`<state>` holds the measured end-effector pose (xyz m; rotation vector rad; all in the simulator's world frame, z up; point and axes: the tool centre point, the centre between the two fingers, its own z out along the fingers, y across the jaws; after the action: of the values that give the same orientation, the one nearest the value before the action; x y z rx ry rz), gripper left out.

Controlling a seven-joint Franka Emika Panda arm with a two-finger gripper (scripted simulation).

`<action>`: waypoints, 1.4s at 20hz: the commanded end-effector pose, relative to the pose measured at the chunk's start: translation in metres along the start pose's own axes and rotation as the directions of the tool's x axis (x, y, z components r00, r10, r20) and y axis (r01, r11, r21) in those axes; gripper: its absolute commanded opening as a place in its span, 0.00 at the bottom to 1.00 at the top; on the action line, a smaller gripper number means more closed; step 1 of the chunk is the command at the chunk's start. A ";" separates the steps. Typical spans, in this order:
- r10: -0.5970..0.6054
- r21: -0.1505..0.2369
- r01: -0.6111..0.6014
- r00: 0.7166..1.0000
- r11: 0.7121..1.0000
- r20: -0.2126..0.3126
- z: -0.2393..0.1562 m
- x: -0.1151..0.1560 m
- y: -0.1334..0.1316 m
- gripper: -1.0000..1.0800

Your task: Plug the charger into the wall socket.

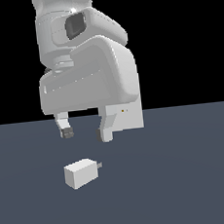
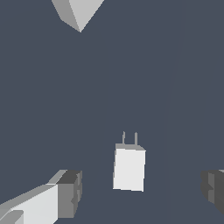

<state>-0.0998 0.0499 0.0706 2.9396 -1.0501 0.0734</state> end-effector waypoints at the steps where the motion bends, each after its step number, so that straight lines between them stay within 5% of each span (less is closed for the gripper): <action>1: 0.032 0.000 -0.032 0.999 0.999 -0.004 0.003 -0.004 0.000 0.96; 28: 0.081 -0.002 -0.081 0.997 0.997 -0.009 0.054 -0.013 -0.002 0.96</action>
<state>-0.1071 0.0573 0.0197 2.8908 -1.1671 0.0853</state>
